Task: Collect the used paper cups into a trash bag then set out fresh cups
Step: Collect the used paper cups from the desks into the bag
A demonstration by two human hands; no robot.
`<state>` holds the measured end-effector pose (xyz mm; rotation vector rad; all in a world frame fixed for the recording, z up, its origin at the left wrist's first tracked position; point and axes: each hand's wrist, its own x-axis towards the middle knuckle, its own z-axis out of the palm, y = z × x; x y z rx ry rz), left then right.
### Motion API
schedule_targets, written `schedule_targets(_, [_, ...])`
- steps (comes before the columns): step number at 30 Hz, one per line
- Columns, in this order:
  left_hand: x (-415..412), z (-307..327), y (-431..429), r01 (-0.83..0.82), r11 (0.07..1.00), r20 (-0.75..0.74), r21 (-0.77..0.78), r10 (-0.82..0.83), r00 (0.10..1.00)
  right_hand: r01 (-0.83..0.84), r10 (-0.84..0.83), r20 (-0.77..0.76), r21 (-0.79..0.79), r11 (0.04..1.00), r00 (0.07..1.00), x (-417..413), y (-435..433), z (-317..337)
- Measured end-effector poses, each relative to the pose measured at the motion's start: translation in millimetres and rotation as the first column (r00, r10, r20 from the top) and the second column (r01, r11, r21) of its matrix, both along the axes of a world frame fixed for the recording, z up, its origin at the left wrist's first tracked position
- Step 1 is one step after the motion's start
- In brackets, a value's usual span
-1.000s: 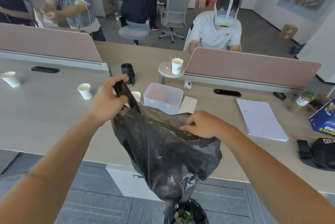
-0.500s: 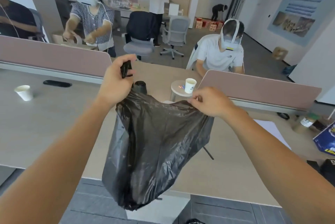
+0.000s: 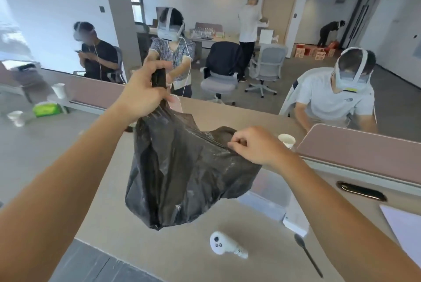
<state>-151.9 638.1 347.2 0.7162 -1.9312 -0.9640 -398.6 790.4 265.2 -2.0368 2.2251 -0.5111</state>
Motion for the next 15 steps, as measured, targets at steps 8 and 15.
schedule_targets(8, [-24,-92,-24,0.035,0.957,0.200,0.289,-0.096,0.975,0.193,-0.159,-0.133,0.306,0.932,0.978,-20,-34,-101])
schedule_targets(15, [-57,-119,-36,0.155,0.935,0.225,0.319,-0.234,0.946,0.377,-0.421,0.294,0.197,0.905,0.858,-57,-42,-131])
